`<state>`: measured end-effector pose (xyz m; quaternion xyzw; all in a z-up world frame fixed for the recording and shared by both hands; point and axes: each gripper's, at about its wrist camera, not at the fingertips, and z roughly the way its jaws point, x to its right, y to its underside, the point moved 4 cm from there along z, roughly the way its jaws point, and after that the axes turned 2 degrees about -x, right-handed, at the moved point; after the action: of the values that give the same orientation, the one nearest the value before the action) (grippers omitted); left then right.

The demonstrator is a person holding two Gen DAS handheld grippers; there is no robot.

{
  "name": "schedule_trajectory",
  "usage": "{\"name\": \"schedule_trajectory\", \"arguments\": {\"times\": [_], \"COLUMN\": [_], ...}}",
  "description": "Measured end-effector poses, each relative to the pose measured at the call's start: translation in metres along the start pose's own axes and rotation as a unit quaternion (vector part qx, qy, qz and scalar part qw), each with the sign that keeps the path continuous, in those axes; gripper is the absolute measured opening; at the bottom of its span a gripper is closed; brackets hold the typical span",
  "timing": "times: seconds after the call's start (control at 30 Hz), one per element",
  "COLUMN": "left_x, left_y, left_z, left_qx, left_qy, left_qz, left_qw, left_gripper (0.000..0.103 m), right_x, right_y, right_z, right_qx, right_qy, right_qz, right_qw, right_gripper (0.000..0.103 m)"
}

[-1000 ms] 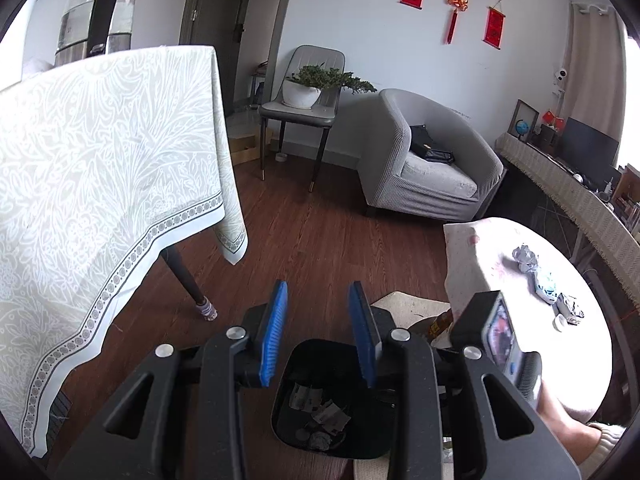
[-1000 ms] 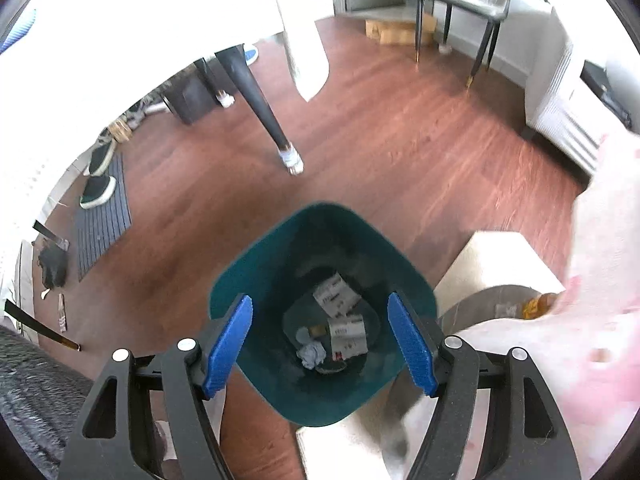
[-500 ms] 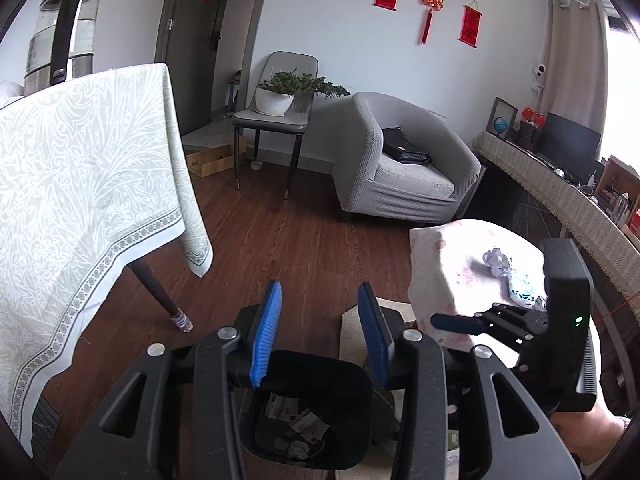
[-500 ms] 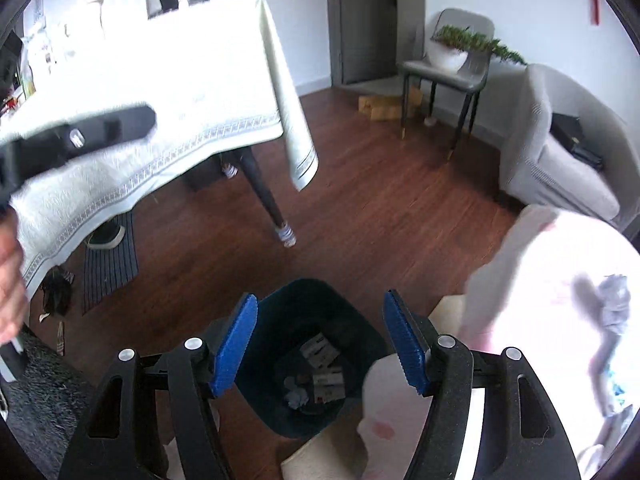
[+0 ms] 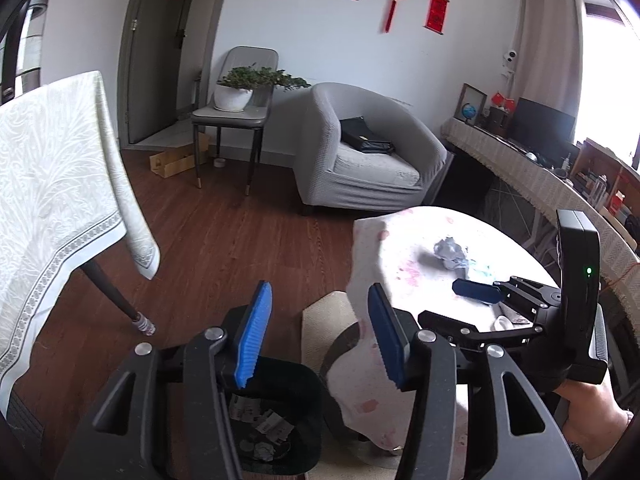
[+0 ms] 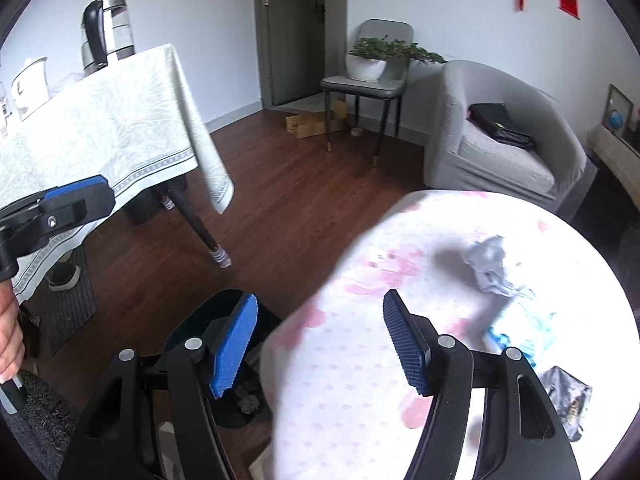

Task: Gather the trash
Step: 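Move both tools back over the table, then grasp the black Face tissue bag with the right gripper while left grasps the white lid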

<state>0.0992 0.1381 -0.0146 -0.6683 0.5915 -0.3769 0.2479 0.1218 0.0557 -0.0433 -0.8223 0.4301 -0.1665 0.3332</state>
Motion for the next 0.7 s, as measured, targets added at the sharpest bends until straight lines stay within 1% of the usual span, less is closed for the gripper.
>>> {"name": "schedule_trajectory", "arguments": {"times": [0.1, 0.2, 0.3, 0.37, 0.43, 0.5, 0.57, 0.7], "left_x": [0.013, 0.027, 0.043, 0.055, 0.067, 0.075, 0.083, 0.099], "left_y": [0.001, 0.002, 0.002, 0.003, 0.005, 0.006, 0.008, 0.014], "left_z": [0.009, 0.019, 0.029, 0.036, 0.042, 0.046, 0.051, 0.061], "left_qx": [-0.005, -0.008, -0.016, -0.021, -0.025, -0.029, -0.036, -0.049], "left_qy": [0.010, 0.028, 0.041, 0.042, 0.046, 0.050, 0.053, 0.059], "left_qz": [0.003, -0.003, 0.000, 0.011, 0.021, 0.030, 0.039, 0.054], "left_qw": [0.9999, 0.9996, 0.9990, 0.9989, 0.9984, 0.9979, 0.9972, 0.9956], "left_gripper": [0.057, 0.061, 0.061, 0.061, 0.062, 0.063, 0.067, 0.068], "right_x": [0.017, 0.035, 0.054, 0.067, 0.082, 0.093, 0.107, 0.131], "right_y": [0.005, 0.012, 0.018, 0.021, 0.025, 0.032, 0.036, 0.047], "right_z": [-0.007, -0.015, -0.023, -0.030, -0.037, -0.042, -0.045, -0.047], "right_qx": [0.000, 0.000, 0.003, 0.006, 0.010, 0.011, 0.008, -0.004], "right_qy": [0.015, 0.031, 0.058, 0.075, 0.094, 0.107, 0.115, 0.121], "right_qz": [0.009, 0.014, 0.024, 0.037, 0.049, 0.060, 0.079, 0.121], "right_qw": [1.000, 0.999, 0.998, 0.996, 0.994, 0.992, 0.990, 0.985], "right_gripper": [0.066, 0.067, 0.074, 0.075, 0.082, 0.084, 0.087, 0.090]}}
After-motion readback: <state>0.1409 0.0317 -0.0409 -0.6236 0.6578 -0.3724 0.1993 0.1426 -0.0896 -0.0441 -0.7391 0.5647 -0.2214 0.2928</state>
